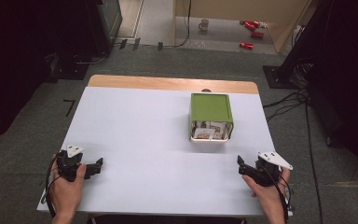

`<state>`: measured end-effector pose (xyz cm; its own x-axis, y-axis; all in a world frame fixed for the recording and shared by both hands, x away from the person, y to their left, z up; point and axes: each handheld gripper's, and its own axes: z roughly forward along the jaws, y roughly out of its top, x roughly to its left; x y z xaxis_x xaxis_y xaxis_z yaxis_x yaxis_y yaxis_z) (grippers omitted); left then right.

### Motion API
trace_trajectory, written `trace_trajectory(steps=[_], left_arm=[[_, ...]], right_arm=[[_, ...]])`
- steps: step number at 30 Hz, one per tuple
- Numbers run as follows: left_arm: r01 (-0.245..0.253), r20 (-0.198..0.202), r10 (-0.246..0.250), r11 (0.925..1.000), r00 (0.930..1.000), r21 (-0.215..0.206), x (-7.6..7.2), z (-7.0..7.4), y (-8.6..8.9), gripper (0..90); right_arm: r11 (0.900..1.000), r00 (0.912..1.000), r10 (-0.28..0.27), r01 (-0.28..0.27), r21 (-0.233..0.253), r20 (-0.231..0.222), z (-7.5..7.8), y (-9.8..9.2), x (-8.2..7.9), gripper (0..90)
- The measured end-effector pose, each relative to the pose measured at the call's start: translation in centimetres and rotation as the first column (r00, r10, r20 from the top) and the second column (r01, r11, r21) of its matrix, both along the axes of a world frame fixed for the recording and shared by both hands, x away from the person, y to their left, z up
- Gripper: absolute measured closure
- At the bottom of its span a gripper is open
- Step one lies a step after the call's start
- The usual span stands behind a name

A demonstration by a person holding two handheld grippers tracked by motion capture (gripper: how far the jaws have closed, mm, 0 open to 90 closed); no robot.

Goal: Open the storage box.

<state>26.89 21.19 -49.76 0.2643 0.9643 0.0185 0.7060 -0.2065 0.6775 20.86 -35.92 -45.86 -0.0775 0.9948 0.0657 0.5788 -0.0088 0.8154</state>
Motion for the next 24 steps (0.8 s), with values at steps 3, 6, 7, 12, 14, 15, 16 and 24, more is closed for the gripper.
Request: trace_trajectory(steps=[3,6,7,12,14,15,16,24], left_arm=[[0.0,0.002,0.0,1.0,1.0,0.001,0.0,0.0,0.0,0.1],[0.0,0.003,0.0,1.0,1.0,0.001,0.0,0.0,0.0,0.1],[-0.001,0.004,0.001,1.0,1.0,0.001,0.0,0.0,0.0,0.1],[0.0,0.003,0.0,1.0,1.0,0.001,0.0,0.0,0.0,0.1],[0.0,0.003,0.0,1.0,1.0,0.001,0.0,0.0,0.0,0.1],[0.0,0.003,0.0,1.0,1.0,0.001,0.0,0.0,0.0,0.1],[0.0,0.003,0.0,1.0,1.0,0.001,0.0,0.0,0.0,0.1],[0.0,0.002,0.0,1.0,1.0,0.001,0.0,0.0,0.0,0.1]], right_arm=[[1.0,0.9999,-0.003,0.003,0.012,0.01,0.3,0.7,0.6,22.2],[1.0,0.9999,0.004,-0.004,0.018,0.014,0.4,1.2,1.1,23.4],[1.0,0.9999,0.007,-0.008,0.021,0.014,0.4,1.4,1.3,23.7],[0.998,0.9994,0.016,-0.018,0.053,0.031,0.6,2.7,2.3,27.8],[0.998,0.9992,0.016,-0.018,0.058,0.037,0.7,2.9,2.5,28.9],[0.998,0.999,0.016,-0.018,0.061,0.042,0.7,3.1,2.7,30.2],[0.998,0.9989,0.016,-0.019,0.062,0.044,0.7,3.2,2.8,31.1],[0.994,0.9984,-0.004,-0.002,0.108,0.057,0.8,4.1,4.0,44.6]])
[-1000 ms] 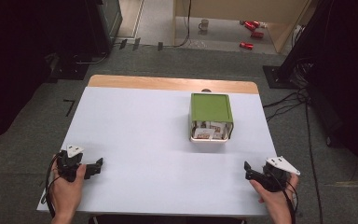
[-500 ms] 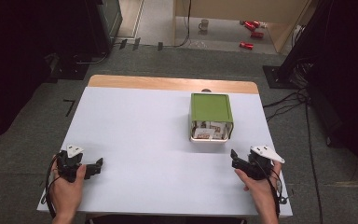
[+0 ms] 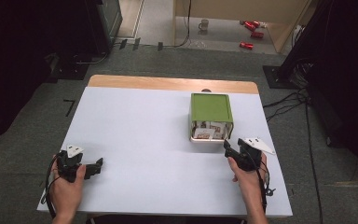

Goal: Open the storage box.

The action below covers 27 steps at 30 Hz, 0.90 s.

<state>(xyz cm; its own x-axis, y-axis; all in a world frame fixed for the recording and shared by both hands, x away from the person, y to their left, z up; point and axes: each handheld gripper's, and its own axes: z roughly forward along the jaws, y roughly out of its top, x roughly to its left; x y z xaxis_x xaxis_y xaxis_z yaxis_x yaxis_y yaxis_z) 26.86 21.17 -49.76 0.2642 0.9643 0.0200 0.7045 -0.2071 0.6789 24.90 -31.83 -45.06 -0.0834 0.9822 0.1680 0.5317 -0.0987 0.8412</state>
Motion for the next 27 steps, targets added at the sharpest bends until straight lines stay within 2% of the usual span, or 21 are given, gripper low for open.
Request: trace_trajectory(steps=[2,10,13,17,27], left_arm=[[0.0,0.0,0.0,1.0,1.0,0.0,0.0,0.0,0.0,0.1],[0.0,0.002,0.0,1.0,1.0,0.0,0.0,0.0,0.0,0.1],[0.0,0.002,0.0,1.0,1.0,0.001,0.0,0.0,0.0,0.1],[0.0,0.002,0.0,1.0,1.0,0.001,0.0,0.0,0.0,0.2],[0.0,0.002,0.0,1.0,1.0,0.001,0.0,0.0,0.0,0.1]], right_arm=[[1.0,0.9999,-0.009,0.009,0.0,-0.006,0.0,0.3,0.5,47.6],[1.0,0.9995,-0.018,0.018,-0.003,-0.025,-0.2,0.8,1.3,49.0],[0.999,0.9982,-0.032,0.031,-0.013,-0.051,-0.4,1.0,1.7,48.8],[0.999,0.9984,-0.028,0.029,0.019,-0.048,-0.4,1.1,2.0,50.0],[0.999,0.9976,-0.042,0.043,0.018,-0.055,-0.5,1.4,2.8,53.7]])
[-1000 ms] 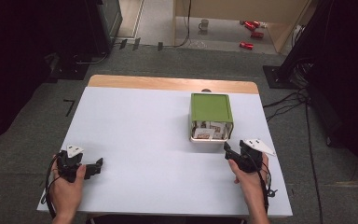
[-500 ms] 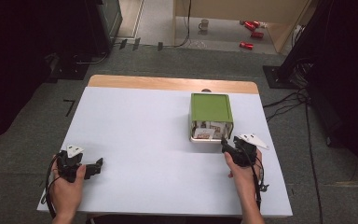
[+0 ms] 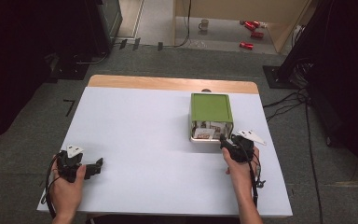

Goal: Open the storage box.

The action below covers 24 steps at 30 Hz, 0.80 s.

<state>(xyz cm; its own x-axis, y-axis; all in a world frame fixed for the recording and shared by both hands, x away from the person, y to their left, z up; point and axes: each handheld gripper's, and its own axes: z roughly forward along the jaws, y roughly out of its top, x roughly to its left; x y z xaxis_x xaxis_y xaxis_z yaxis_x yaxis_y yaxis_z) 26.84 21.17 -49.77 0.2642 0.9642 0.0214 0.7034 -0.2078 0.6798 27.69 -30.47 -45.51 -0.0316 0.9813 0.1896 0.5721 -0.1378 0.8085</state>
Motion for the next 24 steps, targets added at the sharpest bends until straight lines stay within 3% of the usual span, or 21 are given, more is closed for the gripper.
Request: trace_trajectory(steps=[24], left_arm=[[0.0,0.001,0.0,1.0,1.0,0.0,-0.01,0.0,0.0,0.1]], right_arm=[[1.0,0.9997,0.007,-0.007,-0.016,-0.025,0.16,0.34,-0.04,58.3]])
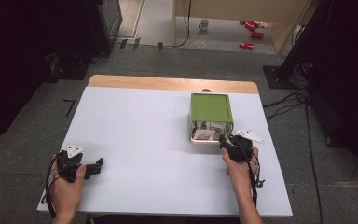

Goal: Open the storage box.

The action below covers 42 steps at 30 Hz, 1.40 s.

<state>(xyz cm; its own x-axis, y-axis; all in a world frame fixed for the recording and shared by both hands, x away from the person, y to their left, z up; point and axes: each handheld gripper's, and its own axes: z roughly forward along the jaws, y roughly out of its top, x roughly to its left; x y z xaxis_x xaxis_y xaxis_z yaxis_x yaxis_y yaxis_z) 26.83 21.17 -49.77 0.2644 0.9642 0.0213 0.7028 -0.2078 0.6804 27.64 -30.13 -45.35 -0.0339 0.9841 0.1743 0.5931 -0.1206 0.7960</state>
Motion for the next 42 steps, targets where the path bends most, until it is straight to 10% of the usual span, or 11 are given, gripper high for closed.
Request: trace_trajectory(steps=[20,35,42], left_arm=[[0.0,0.0,0.0,1.0,1.0,0.0,0.0,0.0,0.0,0.2],[0.0,0.0,0.0,1.0,1.0,0.0,0.0,0.0,0.0,0.2],[0.0,0.0,0.0,1.0,1.0,0.0,0.0,0.0,0.0,0.2]], right_arm=[[1.0,1.0,-0.006,0.006,0.019,0.007,-0.1,0.0,-1.0,61.1],[0.999,0.9982,-0.046,0.047,-0.027,0.038,-0.1,0.3,-1.6,82.2],[0.998,0.9944,-0.053,0.05,0.036,0.091,0.6,-0.4,-1.9,82.5]])
